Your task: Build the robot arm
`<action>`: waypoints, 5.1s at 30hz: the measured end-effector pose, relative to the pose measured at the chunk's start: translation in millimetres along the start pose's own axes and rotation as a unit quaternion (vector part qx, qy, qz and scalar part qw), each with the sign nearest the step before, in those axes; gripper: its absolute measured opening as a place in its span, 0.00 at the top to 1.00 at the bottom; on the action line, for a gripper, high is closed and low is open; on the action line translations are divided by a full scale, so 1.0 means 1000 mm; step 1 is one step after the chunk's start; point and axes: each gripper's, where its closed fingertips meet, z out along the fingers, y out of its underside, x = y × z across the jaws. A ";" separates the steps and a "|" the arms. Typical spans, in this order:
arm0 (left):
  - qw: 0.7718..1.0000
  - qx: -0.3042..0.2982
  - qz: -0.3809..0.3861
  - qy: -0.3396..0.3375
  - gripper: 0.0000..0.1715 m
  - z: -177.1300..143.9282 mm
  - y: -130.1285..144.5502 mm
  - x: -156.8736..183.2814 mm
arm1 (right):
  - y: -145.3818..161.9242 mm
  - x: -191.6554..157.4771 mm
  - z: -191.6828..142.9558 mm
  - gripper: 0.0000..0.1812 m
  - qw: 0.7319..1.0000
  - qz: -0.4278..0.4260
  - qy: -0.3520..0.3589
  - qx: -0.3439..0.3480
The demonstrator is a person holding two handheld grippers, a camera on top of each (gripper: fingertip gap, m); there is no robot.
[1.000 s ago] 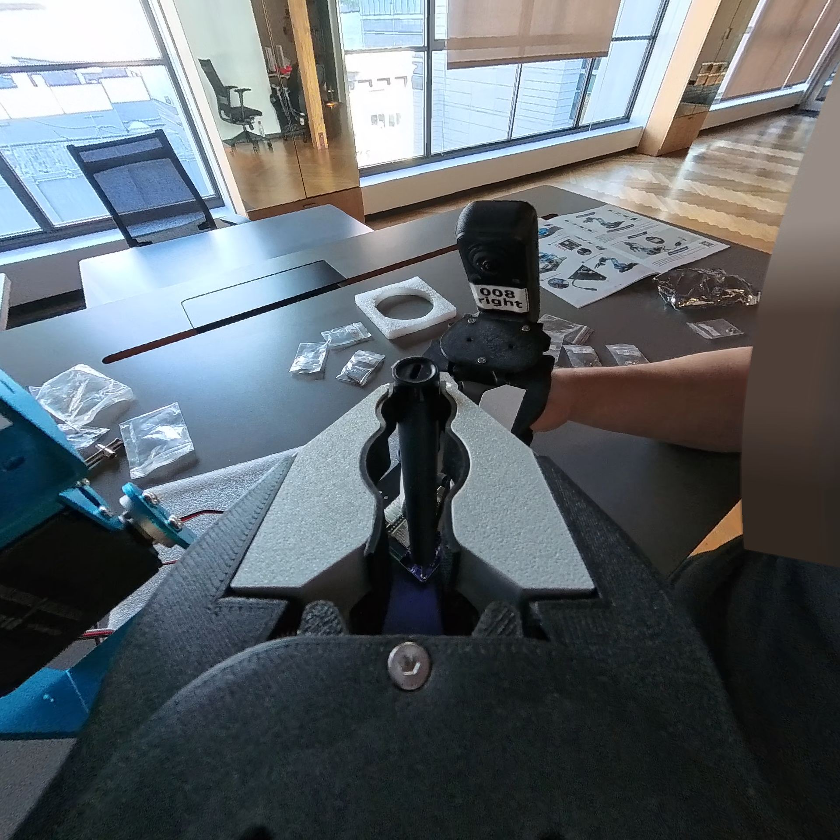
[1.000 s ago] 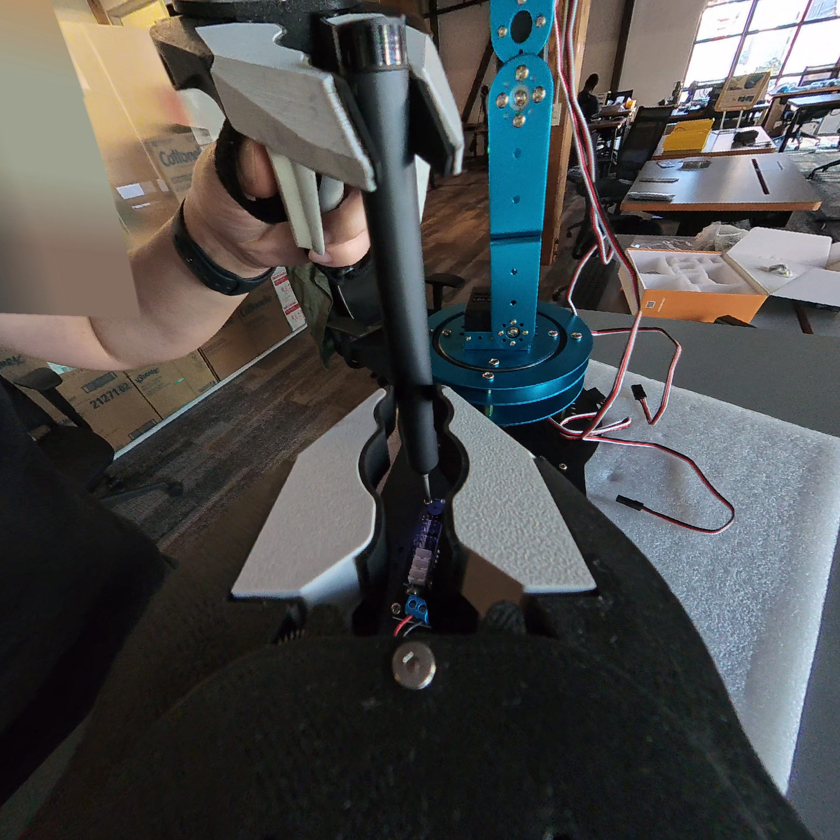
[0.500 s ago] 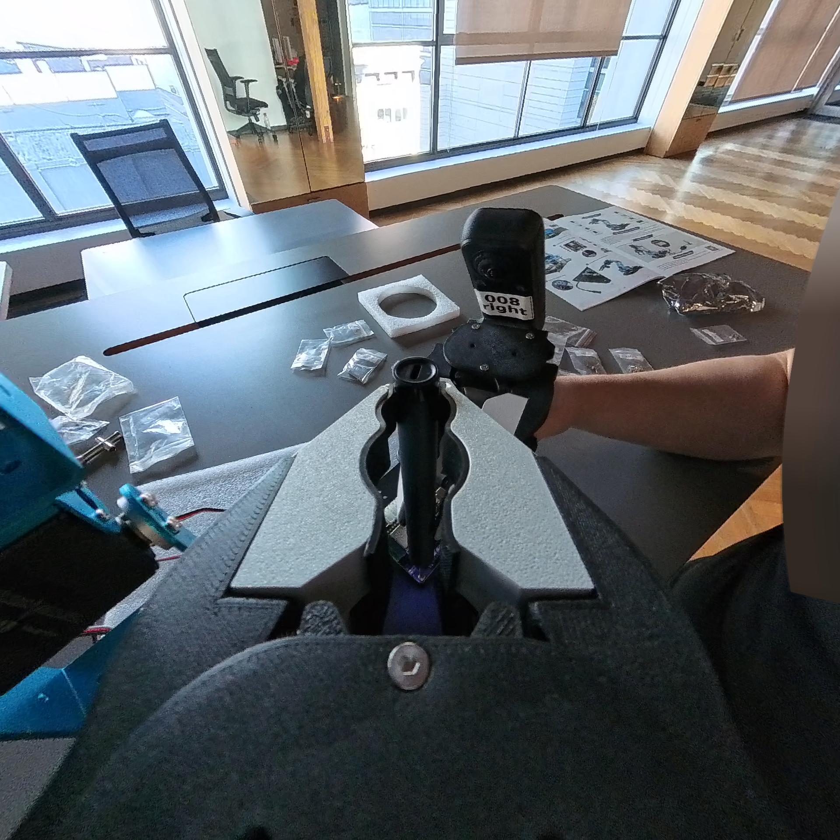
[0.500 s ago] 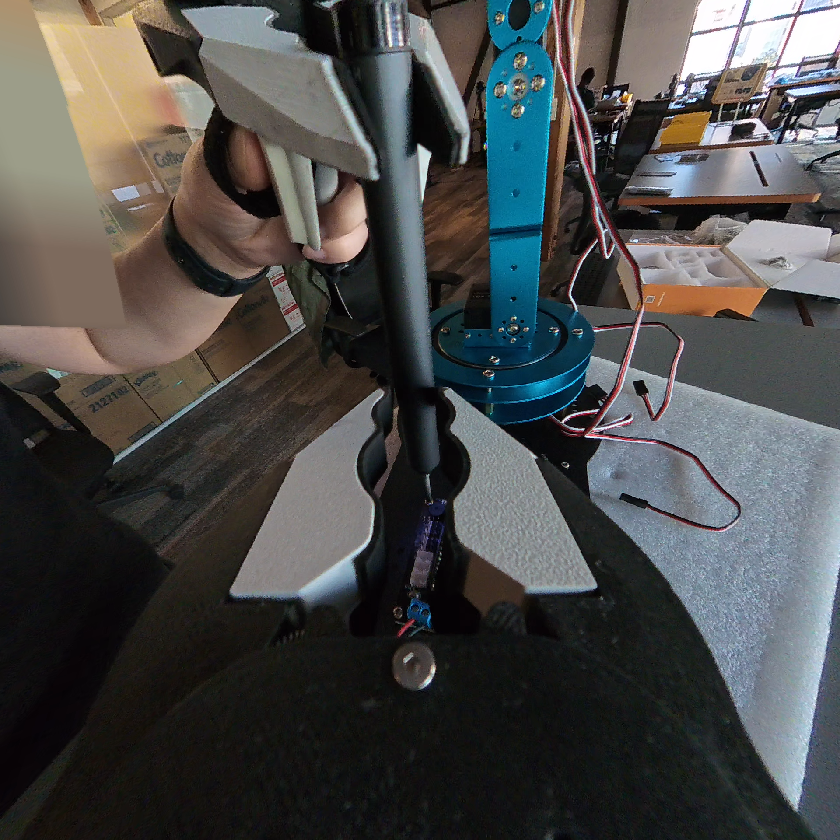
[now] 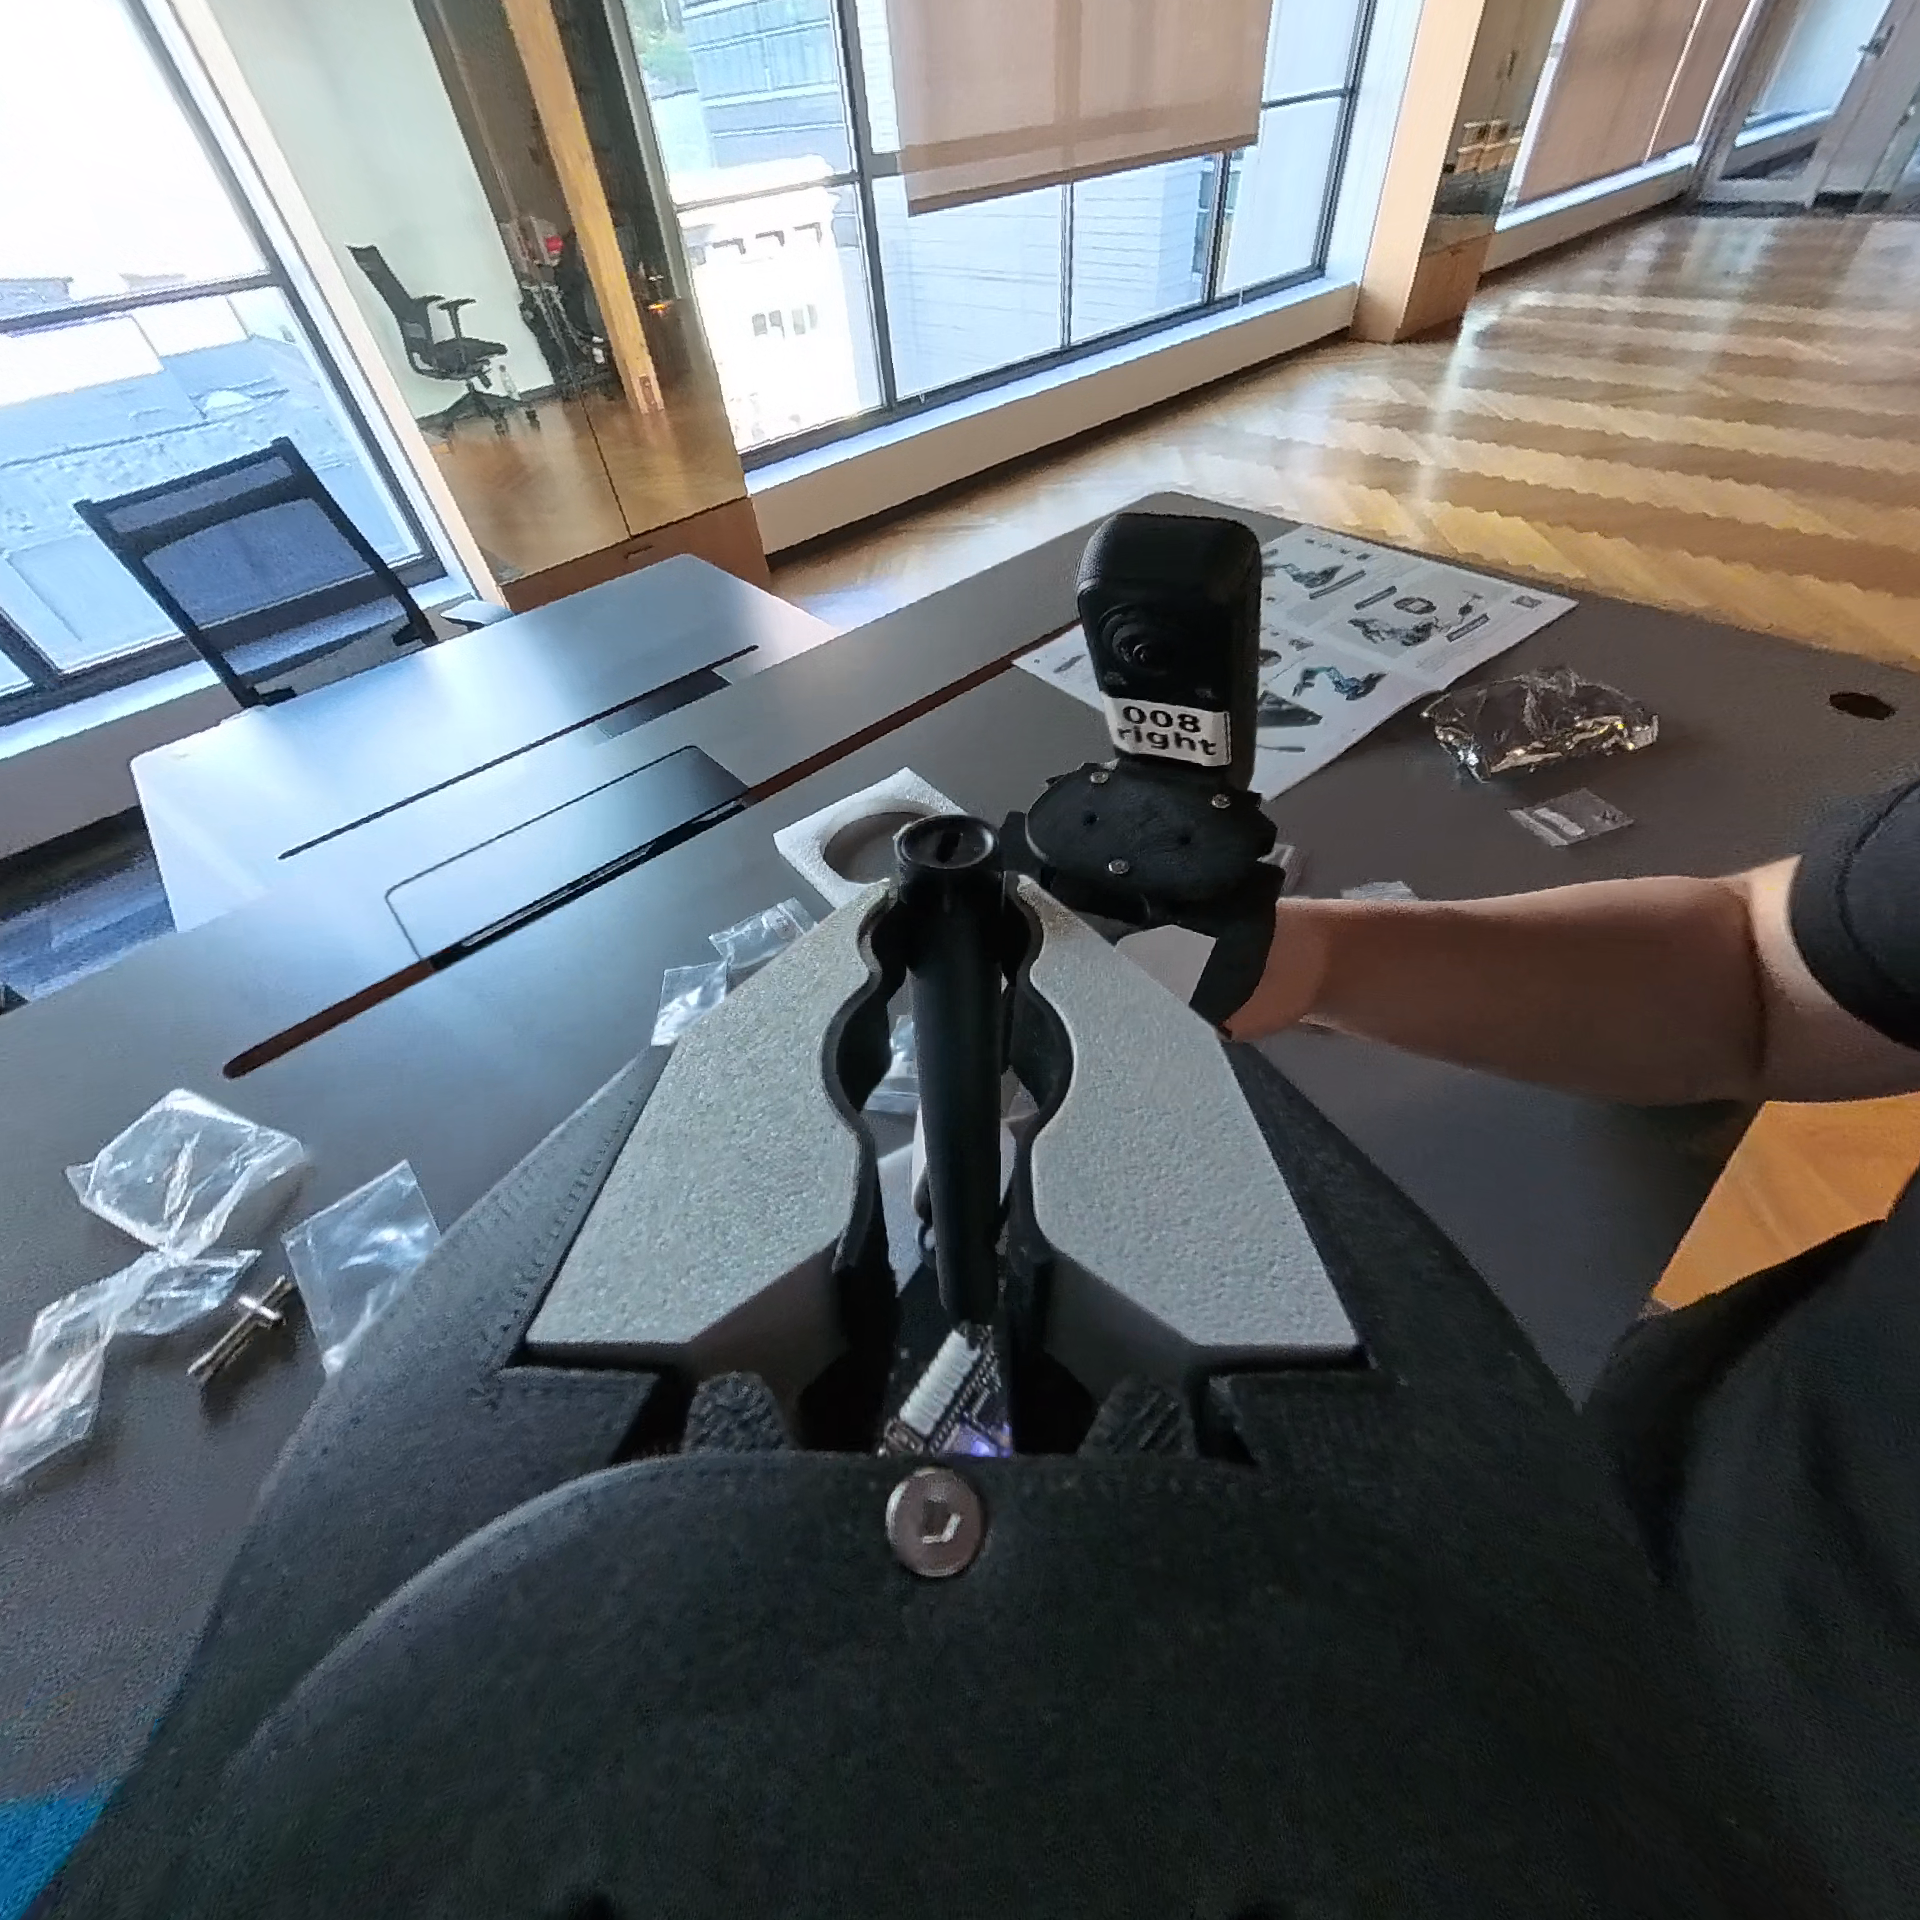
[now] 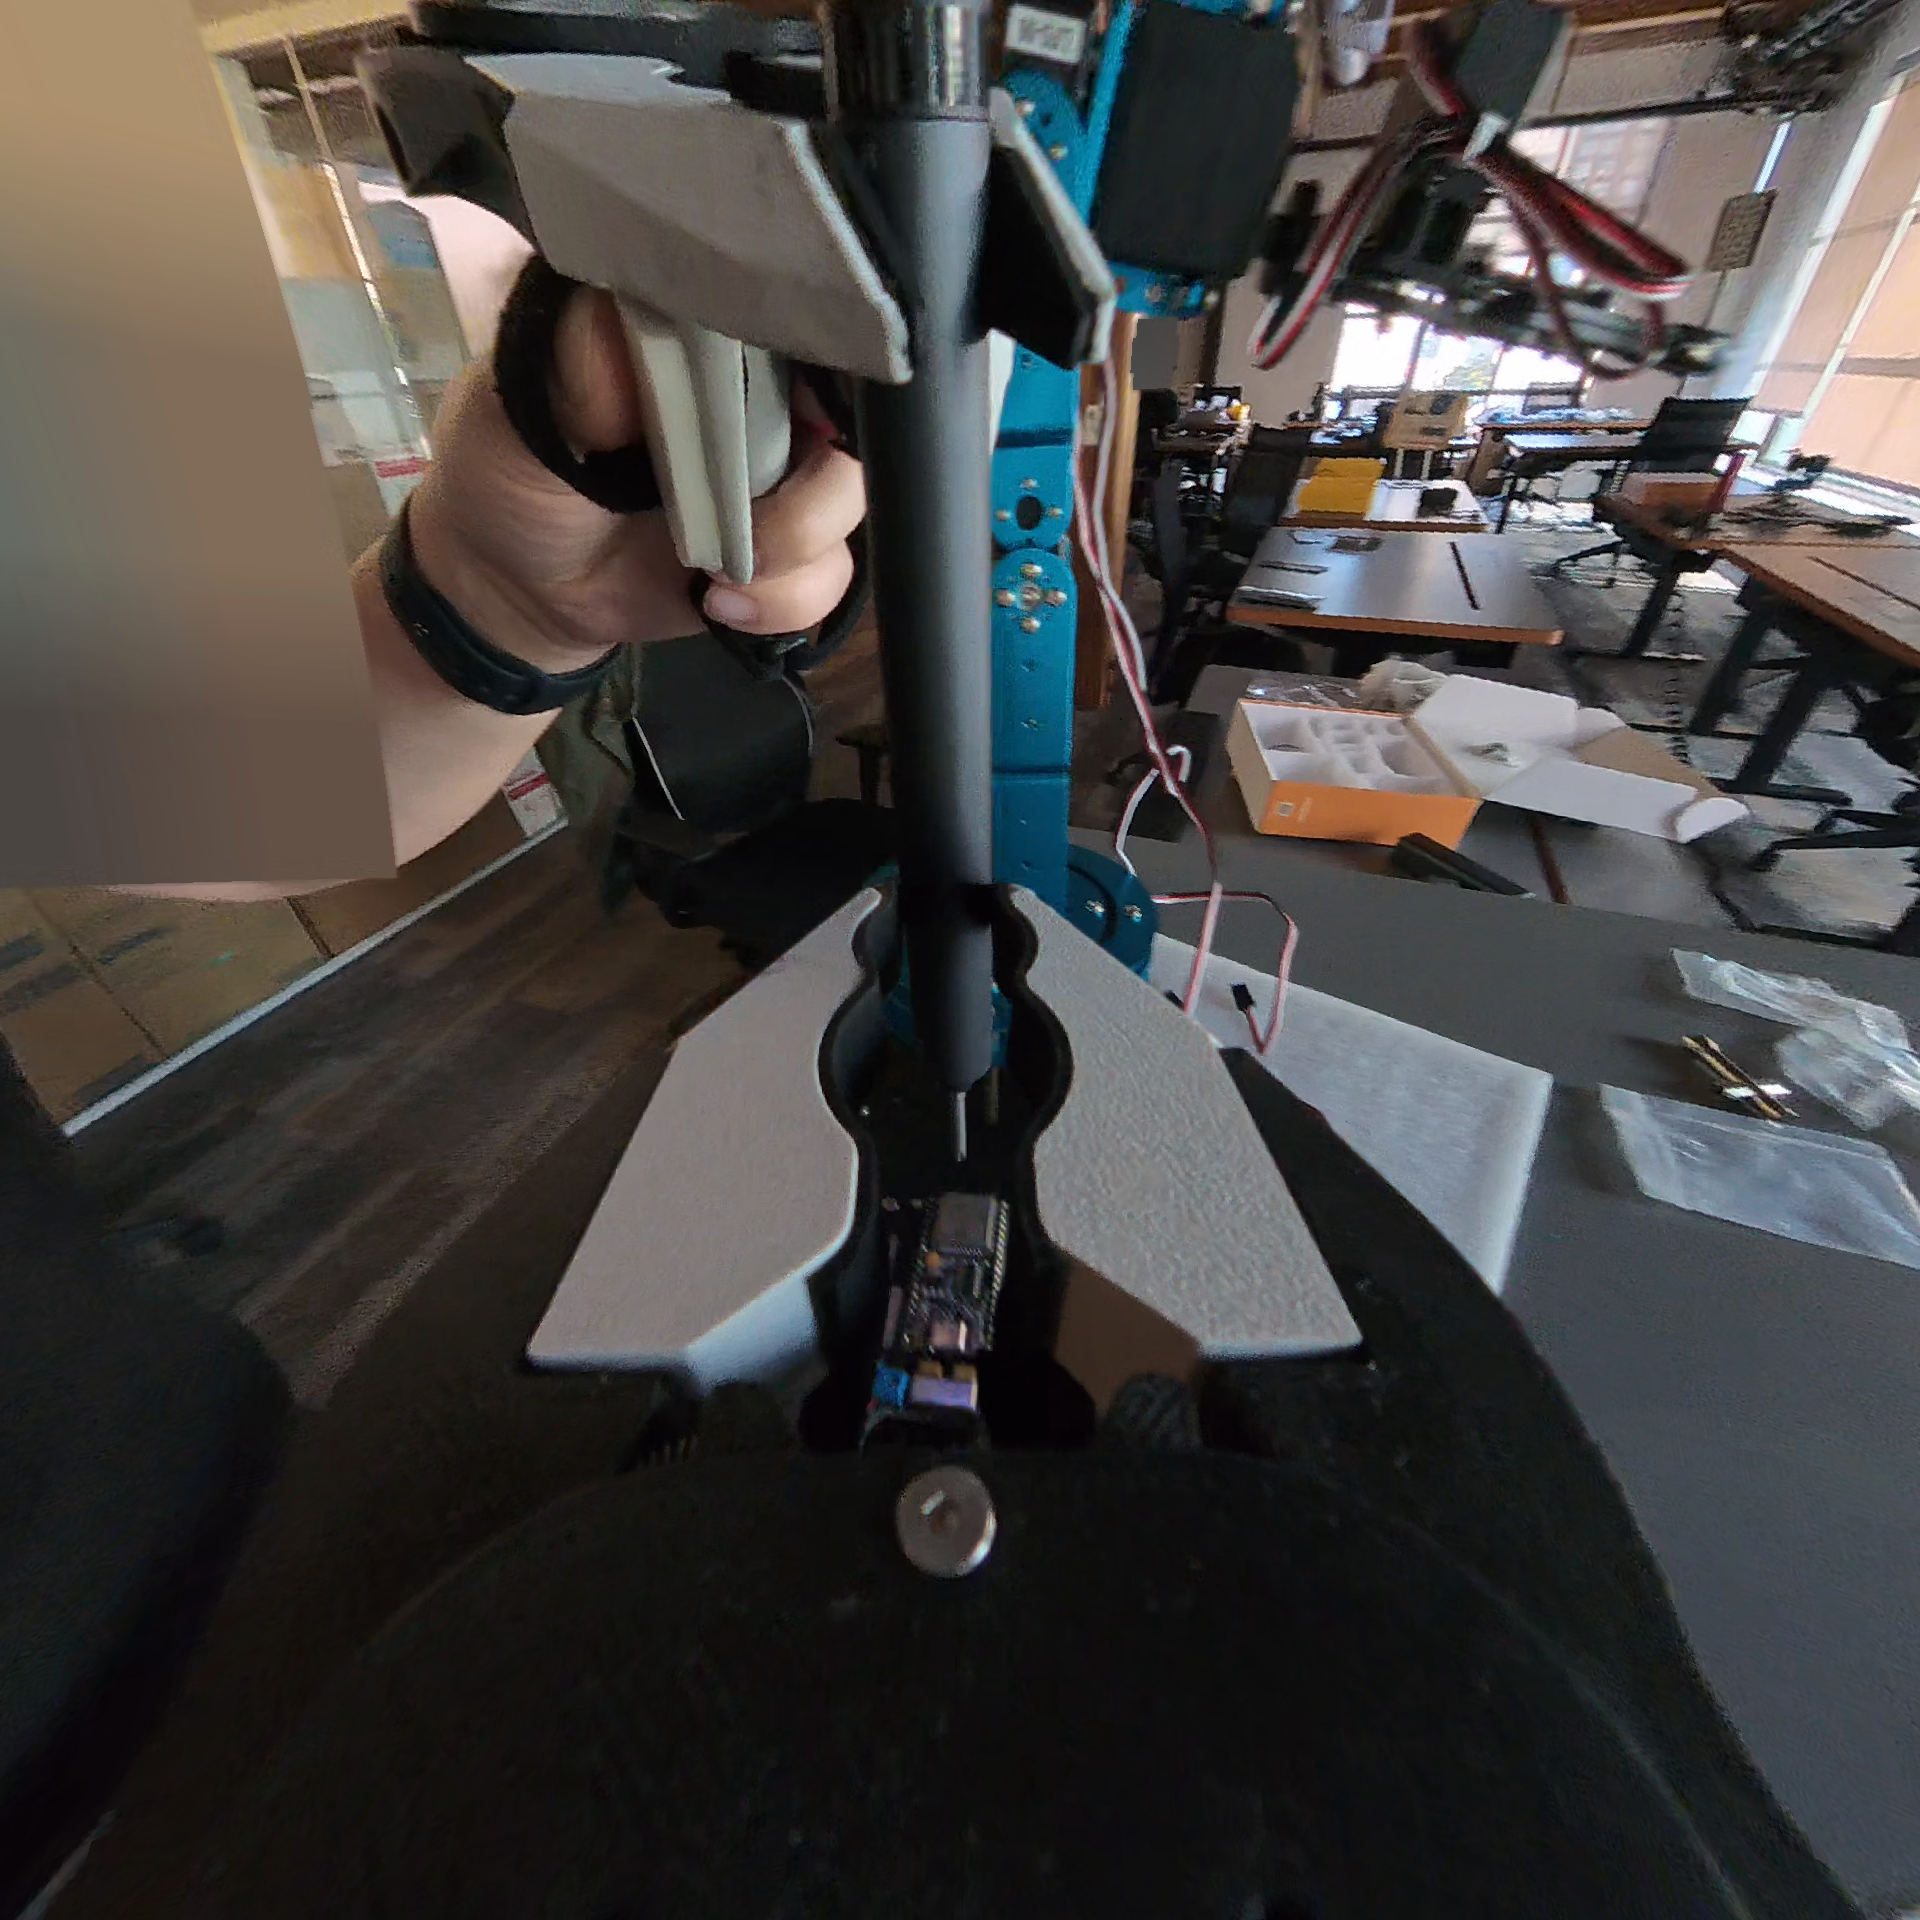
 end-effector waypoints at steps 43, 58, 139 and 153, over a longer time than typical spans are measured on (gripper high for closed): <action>0.997 -0.006 -0.068 0.020 0.91 0.046 0.053 -0.018 | 0.063 0.032 -0.027 0.91 0.996 0.060 0.023 -0.056; 0.997 -0.006 -0.071 0.020 0.91 0.047 0.054 -0.017 | 0.064 0.031 -0.026 0.91 0.996 0.059 0.020 -0.059; 0.998 0.001 -0.065 0.025 0.90 0.047 0.056 -0.010 | 0.065 0.028 -0.031 0.91 0.998 0.054 -0.012 -0.028; 0.997 0.011 -0.071 0.010 0.90 0.045 0.050 -0.013 | 0.062 0.029 -0.030 0.91 0.999 0.043 -0.004 -0.027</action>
